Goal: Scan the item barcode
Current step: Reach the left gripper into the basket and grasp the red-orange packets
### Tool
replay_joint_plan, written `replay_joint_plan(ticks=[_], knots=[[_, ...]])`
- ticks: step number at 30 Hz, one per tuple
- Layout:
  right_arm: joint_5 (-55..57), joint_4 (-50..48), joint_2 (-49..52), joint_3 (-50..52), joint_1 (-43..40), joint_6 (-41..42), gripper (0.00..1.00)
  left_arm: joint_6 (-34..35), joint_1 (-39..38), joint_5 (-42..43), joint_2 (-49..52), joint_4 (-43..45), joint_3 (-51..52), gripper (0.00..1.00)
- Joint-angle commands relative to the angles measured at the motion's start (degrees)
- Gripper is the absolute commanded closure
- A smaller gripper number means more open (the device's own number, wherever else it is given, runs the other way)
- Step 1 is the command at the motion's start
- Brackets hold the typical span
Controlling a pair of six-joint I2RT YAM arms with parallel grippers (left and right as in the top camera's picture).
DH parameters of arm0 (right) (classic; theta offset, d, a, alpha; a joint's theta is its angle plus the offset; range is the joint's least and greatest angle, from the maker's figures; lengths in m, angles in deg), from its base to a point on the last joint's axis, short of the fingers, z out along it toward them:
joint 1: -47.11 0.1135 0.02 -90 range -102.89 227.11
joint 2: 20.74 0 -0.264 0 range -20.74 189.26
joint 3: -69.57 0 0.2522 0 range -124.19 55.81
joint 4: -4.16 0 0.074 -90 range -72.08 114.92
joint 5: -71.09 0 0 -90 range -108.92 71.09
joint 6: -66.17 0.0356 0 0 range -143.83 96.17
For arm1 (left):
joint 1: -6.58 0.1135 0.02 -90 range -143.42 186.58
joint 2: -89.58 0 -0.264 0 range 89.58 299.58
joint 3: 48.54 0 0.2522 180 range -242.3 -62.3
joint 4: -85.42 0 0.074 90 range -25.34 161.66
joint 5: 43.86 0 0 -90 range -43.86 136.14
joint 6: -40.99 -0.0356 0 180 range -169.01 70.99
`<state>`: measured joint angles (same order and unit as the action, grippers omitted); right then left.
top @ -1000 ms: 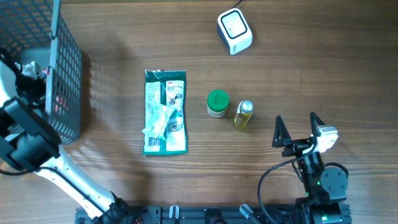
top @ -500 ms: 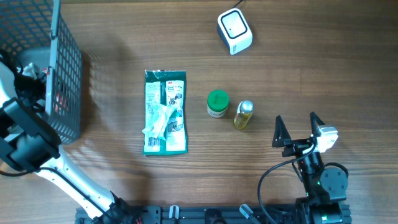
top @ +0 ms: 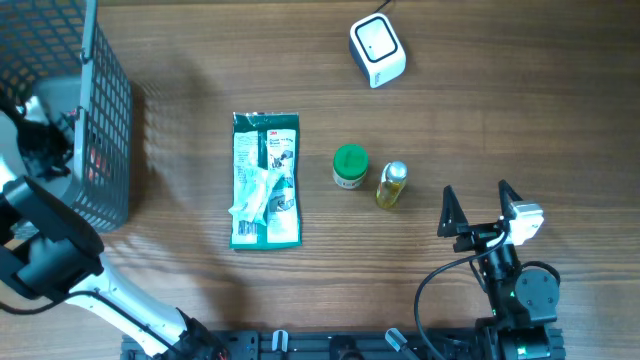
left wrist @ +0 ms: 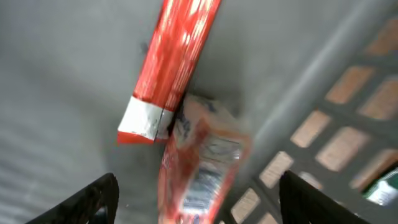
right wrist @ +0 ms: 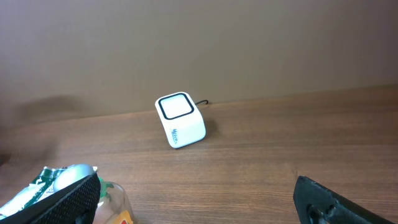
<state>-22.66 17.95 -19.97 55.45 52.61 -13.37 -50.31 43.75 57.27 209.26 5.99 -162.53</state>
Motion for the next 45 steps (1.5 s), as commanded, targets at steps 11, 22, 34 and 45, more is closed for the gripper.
replay_joint_plan(ticks=[11, 22, 34, 45], knots=[[0.8, -0.2, -0.1, 0.1, 0.2, 0.4, 0.0, 3.5, 0.1, 1.5, 0.3, 6.5, 5.8, 0.66], [0.8, -0.2, -0.1, 0.1, 0.2, 0.4, 0.0, 3.5, -2.4, 1.4, 0.0, 7.6, 3.4, 0.79], [0.8, -0.2, -0.1, 0.1, 0.2, 0.4, 0.0, -5.6, -6.0, -0.9, -0.5, 16.9, 3.5, 0.8], [0.8, -0.2, -0.1, 0.1, 0.2, 0.4, 0.0, -7.5, -6.5, -5.5, -0.5, 18.2, 3.5, 0.82]])
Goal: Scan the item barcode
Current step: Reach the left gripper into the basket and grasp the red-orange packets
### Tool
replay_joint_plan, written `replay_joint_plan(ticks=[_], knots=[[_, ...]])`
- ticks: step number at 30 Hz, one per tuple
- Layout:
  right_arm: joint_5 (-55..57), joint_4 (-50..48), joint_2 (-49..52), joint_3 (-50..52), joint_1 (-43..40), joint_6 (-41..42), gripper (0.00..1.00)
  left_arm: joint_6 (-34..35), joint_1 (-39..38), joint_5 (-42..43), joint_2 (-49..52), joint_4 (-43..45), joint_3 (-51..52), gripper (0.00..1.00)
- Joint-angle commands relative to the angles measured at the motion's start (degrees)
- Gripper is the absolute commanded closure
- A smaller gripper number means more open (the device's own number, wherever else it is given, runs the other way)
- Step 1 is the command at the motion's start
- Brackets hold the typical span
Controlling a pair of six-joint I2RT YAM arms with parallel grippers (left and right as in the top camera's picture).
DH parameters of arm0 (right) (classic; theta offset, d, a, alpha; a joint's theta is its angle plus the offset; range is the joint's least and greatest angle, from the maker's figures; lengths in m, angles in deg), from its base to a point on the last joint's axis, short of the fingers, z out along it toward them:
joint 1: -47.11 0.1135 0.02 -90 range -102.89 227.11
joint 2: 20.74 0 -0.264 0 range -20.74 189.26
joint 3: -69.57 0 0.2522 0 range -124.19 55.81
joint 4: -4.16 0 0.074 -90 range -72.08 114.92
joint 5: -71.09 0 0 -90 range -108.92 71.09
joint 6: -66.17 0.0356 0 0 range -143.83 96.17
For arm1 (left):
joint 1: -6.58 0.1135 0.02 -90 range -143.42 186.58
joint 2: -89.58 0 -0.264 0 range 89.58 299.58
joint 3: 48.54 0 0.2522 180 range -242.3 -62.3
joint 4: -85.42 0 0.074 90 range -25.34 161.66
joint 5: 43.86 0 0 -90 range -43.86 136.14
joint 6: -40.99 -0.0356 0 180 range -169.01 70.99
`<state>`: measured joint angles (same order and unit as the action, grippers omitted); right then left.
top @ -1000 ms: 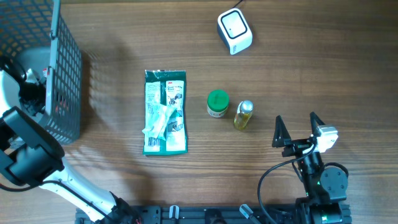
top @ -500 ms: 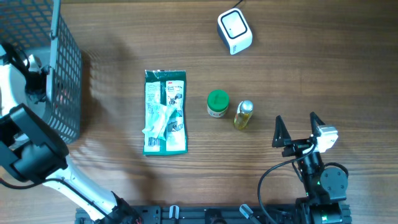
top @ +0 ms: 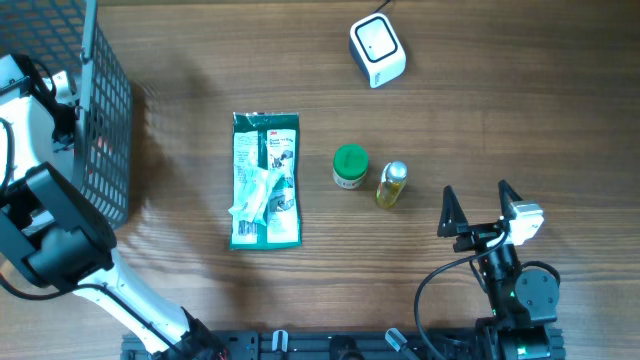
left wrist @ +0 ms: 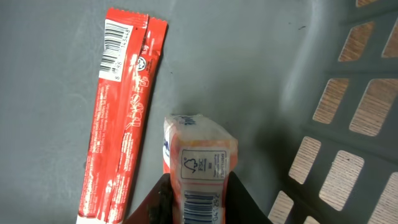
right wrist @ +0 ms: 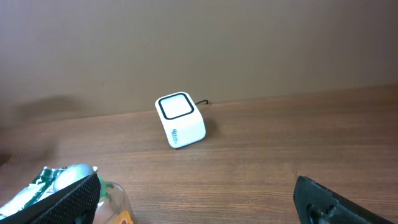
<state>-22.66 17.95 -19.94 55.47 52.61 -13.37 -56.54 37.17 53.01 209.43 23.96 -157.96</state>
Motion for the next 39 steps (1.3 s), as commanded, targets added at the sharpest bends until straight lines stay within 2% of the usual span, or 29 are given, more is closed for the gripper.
replay_joint_plan(ticks=[1, 3, 8, 14, 29, 36, 39], knots=[[0.8, -0.2, -0.2, 0.0, 0.2, 0.4, 0.0, -1.3, 0.0, -1.2, -0.7, 0.3, -1.1, 0.82], [0.8, -0.2, -0.2, 0.0, 0.2, 0.4, 0.0, -1.4, 0.0, -1.2, -0.7, 0.4, -1.1, 0.82], [0.8, -0.2, -0.2, 0.0, 0.2, 0.4, 0.0, -7.6, 0.1, -1.3, -0.6, 0.4, 0.1, 0.82], [0.8, -0.2, -0.2, 0.0, 0.2, 0.4, 0.0, -11.6, 0.1, -1.9, -0.6, 0.4, 0.2, 0.82], [0.8, -0.2, -0.2, 0.0, 0.2, 0.4, 0.0, -11.8, 0.9, -3.6, 1.1, 0.4, 0.9, 0.82], [0.8, -0.2, -0.2, 0.0, 0.2, 0.4, 0.0, -11.8, 1.1, -4.2, 1.0, 0.4, 0.9, 0.85], [0.8, -0.2, -0.2, 0.0, 0.2, 0.4, 0.0, -11.5, 1.1, -4.2, 1.0, 0.4, 0.9, 0.78]])
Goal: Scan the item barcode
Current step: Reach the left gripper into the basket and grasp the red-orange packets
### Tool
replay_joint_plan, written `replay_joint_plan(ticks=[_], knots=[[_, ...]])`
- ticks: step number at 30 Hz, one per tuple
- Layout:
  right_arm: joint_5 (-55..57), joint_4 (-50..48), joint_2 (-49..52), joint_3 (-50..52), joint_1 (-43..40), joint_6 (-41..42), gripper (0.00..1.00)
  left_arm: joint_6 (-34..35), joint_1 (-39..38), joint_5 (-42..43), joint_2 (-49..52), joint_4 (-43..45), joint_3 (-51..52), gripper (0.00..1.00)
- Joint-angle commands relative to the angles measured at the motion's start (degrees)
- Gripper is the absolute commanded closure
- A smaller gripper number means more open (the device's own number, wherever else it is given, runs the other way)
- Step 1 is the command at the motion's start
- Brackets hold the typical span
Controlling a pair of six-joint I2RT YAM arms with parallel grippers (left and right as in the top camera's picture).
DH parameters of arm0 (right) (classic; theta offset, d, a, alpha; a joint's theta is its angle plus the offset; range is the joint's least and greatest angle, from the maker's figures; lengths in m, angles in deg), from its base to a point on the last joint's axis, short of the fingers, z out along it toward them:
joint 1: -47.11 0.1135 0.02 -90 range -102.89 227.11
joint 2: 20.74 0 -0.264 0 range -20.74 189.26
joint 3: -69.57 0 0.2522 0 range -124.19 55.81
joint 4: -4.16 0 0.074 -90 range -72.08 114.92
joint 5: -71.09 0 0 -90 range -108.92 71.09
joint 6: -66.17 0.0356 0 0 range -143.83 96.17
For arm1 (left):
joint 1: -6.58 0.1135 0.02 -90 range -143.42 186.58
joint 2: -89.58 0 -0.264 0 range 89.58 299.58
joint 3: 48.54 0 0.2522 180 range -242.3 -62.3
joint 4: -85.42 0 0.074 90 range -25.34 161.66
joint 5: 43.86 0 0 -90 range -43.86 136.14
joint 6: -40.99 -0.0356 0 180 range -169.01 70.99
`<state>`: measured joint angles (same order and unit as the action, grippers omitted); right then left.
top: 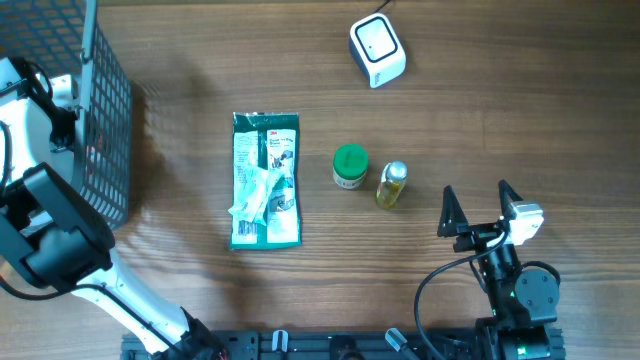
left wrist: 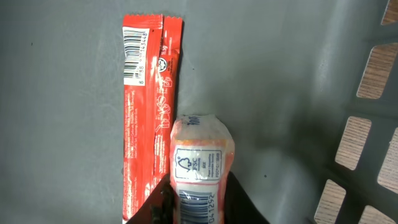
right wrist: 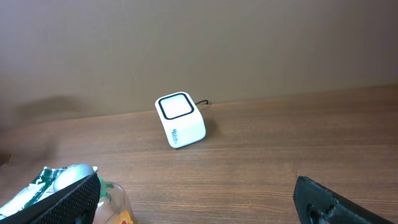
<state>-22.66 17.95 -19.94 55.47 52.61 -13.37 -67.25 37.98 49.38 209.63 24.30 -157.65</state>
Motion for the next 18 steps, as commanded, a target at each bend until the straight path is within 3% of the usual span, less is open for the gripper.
replay_joint_plan(ticks=[1, 3, 5, 9, 11, 18], knots=[[0.8, -0.2, -0.2, 0.0, 0.2, 0.4, 0.0, -0.8, 0.3, -0.5, 0.8, 0.0, 0.6, 0.74], [0.8, -0.2, -0.2, 0.0, 0.2, 0.4, 0.0, -0.8, 0.3, -0.5, 0.8, 0.0, 0.6, 0.49], [0.8, -0.2, -0.2, 0.0, 0.2, 0.4, 0.0, -0.8, 0.3, -0.5, 0.8, 0.0, 0.6, 0.33], [0.8, -0.2, -0.2, 0.0, 0.2, 0.4, 0.0, -0.8, 0.3, -0.5, 0.9, 0.0, 0.6, 0.14], [0.8, -0.2, -0.2, 0.0, 0.2, 0.4, 0.0, -0.8, 0.3, -0.5, 1.1, 0.0, 0.6, 0.09], [0.8, -0.2, -0.2, 0.0, 0.2, 0.4, 0.0, -0.8, 0.6, -0.5, 4.6, 0.3, 0.7, 0.05]])
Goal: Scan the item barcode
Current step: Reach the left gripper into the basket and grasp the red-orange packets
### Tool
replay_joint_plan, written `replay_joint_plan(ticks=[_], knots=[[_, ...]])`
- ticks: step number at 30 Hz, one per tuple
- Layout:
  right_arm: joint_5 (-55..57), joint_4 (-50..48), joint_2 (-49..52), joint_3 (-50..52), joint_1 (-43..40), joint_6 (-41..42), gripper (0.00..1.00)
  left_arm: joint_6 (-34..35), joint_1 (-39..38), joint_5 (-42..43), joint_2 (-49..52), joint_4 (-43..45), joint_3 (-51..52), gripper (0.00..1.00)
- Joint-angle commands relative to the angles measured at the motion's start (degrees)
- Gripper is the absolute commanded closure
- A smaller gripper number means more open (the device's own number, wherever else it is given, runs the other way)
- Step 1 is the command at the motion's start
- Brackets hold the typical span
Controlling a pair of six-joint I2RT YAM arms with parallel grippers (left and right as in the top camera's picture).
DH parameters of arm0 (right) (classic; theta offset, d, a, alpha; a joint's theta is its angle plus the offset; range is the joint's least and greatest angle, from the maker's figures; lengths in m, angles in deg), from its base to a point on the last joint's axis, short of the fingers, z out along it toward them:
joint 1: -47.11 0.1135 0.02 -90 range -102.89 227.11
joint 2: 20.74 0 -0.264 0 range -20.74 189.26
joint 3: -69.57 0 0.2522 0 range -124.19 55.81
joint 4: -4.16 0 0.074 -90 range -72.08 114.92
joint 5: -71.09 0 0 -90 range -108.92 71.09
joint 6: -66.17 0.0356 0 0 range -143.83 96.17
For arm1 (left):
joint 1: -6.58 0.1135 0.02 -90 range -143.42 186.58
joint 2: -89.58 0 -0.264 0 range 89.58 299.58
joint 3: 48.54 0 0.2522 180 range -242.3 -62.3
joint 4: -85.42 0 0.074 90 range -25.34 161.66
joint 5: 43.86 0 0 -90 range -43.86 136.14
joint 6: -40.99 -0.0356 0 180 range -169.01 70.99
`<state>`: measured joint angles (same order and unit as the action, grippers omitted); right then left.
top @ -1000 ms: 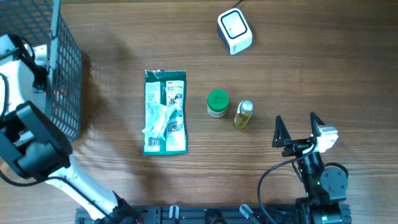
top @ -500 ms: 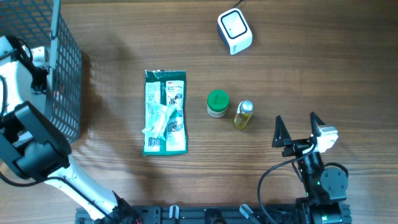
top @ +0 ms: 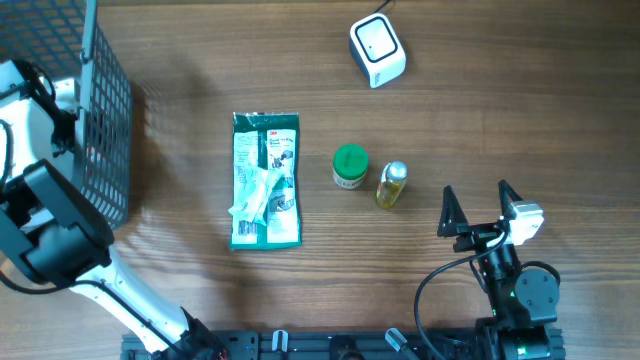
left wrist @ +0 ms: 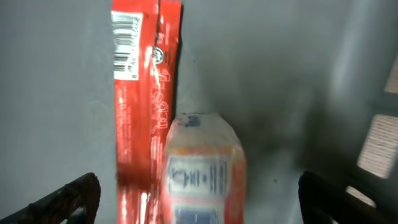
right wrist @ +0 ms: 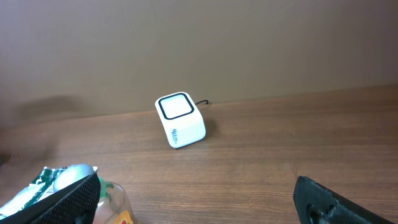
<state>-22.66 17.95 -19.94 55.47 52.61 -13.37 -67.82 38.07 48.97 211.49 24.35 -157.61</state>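
Observation:
In the left wrist view, an orange-and-white packet (left wrist: 200,171) with a barcode lies on the grey floor of the basket (left wrist: 280,68). A long red stick packet (left wrist: 144,93) lies alongside it on its left. My left gripper (left wrist: 199,198) is open, one finger on each side of the orange packet; the view is blurred. The white barcode scanner (top: 377,50) stands at the far side of the table. My right gripper (top: 478,210) is open near the front right, holding nothing.
The dark wire basket (top: 100,140) stands at the left edge with my left arm (top: 35,110) reaching into it. A green-and-white flat package (top: 265,180), a green-capped jar (top: 349,167) and a small yellow bottle (top: 390,184) lie mid-table.
My left gripper has opened: it was shut on the orange packet, and now its fingers stand wide apart on either side of it. The right arm has not moved.
My left gripper was open over the orange packet and red stick in the basket. Then it was shut on the orange packet, and still shut on it a moment later. Now it is open again, the packet lying between its fingers. The right arm stayed still.

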Motion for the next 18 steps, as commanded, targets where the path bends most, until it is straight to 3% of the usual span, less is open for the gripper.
replay_joint_plan(ticks=[1, 6, 10, 15, 18], knots=[[0.8, -0.2, -0.2, 0.0, 0.2, 0.4, 0.0, -0.3, 0.7, -0.1, 3.4, 0.4, 0.6, 0.05], [0.8, -0.2, -0.2, 0.0, 0.2, 0.4, 0.0, -0.3, 2.8, 5.6, 6.2, 0.7, 0.6, 0.11], [0.8, -0.2, -0.2, 0.0, 0.2, 0.4, 0.0, -0.3, 3.8, 7.1, 8.4, 0.4, 0.6, 0.45], [0.8, -0.2, -0.2, 0.0, 0.2, 0.4, 0.0, -0.3, 3.8, 7.9, 9.1, 0.2, 0.6, 0.96], [0.8, -0.2, -0.2, 0.0, 0.2, 0.4, 0.0, 0.0, 3.8, 10.1, 8.9, 0.0, 0.6, 0.96]])
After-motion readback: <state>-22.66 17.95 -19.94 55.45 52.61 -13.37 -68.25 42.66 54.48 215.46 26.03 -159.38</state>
